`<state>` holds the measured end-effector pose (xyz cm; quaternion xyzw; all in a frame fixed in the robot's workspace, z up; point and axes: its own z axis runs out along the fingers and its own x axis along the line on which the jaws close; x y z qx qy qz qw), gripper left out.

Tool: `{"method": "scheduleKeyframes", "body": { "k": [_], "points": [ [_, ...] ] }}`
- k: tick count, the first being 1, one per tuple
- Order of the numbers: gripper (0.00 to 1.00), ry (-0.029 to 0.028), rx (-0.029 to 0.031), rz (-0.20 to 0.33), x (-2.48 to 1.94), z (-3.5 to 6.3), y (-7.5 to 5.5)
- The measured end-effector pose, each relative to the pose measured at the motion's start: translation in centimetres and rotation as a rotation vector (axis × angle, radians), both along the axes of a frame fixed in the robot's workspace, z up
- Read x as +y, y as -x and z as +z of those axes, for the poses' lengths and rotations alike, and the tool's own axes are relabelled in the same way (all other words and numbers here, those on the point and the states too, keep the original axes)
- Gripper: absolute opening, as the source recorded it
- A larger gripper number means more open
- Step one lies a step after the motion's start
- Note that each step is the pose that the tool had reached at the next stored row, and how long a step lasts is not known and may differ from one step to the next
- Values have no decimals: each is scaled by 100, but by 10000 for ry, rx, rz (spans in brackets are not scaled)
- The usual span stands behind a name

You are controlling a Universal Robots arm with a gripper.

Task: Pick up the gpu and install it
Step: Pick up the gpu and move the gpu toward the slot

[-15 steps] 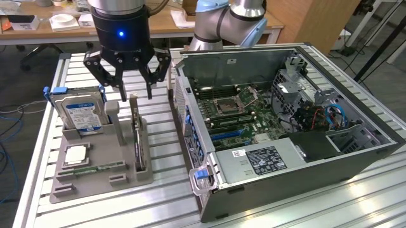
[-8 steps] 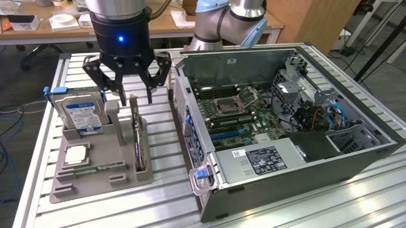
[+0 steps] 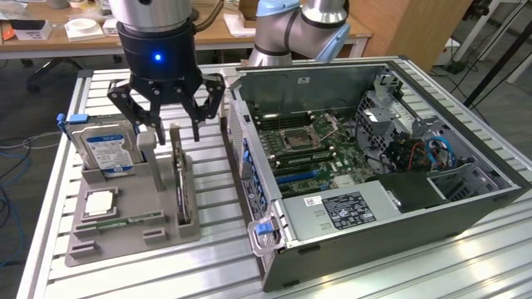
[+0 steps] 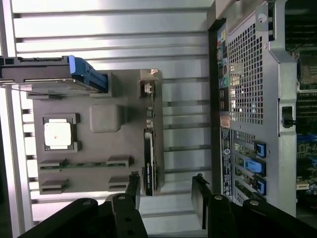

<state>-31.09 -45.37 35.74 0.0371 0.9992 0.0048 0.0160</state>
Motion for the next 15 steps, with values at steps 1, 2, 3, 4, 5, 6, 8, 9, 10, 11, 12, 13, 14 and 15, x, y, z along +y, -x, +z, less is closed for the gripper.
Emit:
{"method": "scheduleKeyframes", "body": {
  "k": [1, 2, 3, 4, 5, 6, 8, 9, 10, 11, 12, 13, 14, 15],
  "points": [
    [54, 13, 0, 0, -8, -4, 2],
    [54, 26, -1, 0, -15, -7, 3],
    [54, 39, -2, 1, -22, -11, 4],
    [54, 45, -4, -1, -25, -15, 6],
    [54, 49, -5, -2, -29, -17, 7],
    [54, 51, -7, 0, -32, -19, 6],
    [54, 53, -6, 0, -34, -19, 6],
    [54, 53, -6, 0, -34, -19, 6],
    [54, 53, -6, 0, -34, -19, 7],
    [54, 53, -7, 0, -34, -20, 6],
    [54, 53, -6, 0, -34, -20, 6],
    [54, 53, -6, 0, -35, -22, 7],
    [54, 52, -8, 1, -35, -28, 7],
    [54, 52, -11, 1, -35, -37, 8]
  ]
}}
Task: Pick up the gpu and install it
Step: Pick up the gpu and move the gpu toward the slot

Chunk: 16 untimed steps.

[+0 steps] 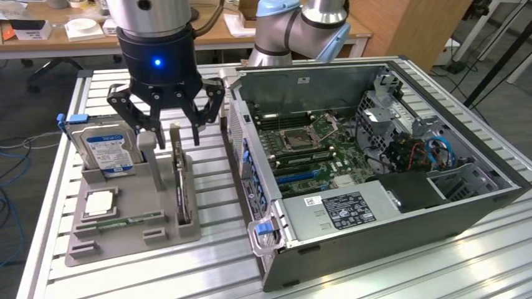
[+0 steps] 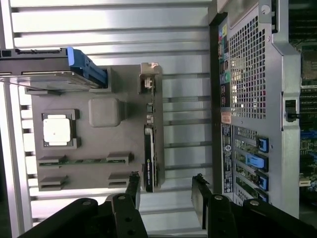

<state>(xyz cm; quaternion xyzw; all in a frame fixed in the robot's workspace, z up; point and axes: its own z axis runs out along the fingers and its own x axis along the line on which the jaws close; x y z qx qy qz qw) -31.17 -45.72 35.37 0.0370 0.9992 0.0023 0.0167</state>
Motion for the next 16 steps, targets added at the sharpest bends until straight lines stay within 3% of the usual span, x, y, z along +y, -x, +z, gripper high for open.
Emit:
{"method": "scheduleKeyframes", "body": {
  "k": [16],
  "points": [
    [54, 3, -8, -1, 1, -168, 29]
  ]
}}
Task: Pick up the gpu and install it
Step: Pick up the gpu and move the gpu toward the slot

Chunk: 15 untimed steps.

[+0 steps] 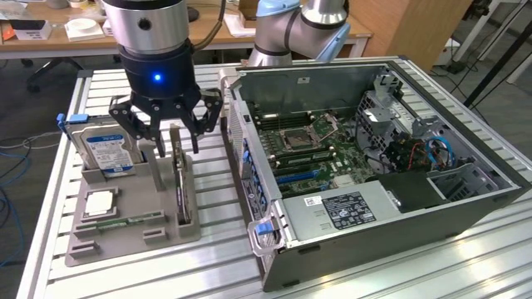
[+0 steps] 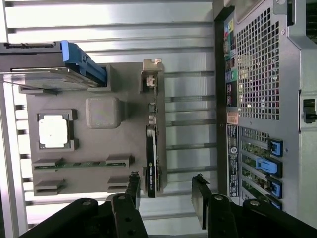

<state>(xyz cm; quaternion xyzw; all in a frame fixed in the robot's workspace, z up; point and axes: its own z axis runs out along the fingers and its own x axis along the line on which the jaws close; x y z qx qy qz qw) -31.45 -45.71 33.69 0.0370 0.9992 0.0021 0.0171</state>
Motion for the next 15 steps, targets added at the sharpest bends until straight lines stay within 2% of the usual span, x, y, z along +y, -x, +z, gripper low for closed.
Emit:
{"method": "scheduleKeyframes", "body": {
  "k": [15],
  "points": [
    [54, -1, -1, 0, 0, -26, 0]
  ]
}}
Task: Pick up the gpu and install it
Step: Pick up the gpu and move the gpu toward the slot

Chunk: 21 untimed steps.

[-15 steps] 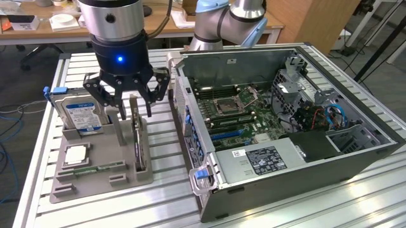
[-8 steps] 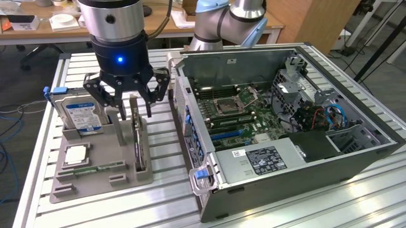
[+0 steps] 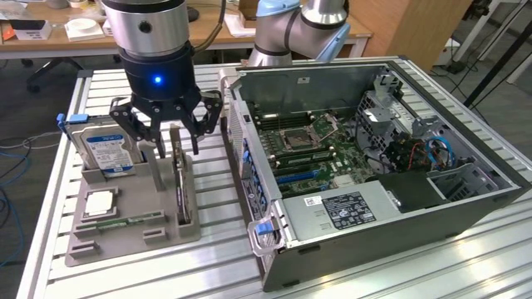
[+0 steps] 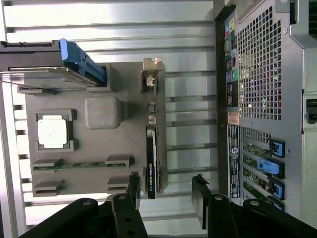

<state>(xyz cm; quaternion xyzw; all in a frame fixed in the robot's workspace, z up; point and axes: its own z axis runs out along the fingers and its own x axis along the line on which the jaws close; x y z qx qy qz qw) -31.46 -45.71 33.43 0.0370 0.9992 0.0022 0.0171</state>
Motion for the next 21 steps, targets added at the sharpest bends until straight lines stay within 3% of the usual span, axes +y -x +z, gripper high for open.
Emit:
{"method": "scheduleKeyframes", "body": {
  "k": [21],
  "points": [
    [54, -1, -2, 0, 0, -64, 0]
  ]
}}
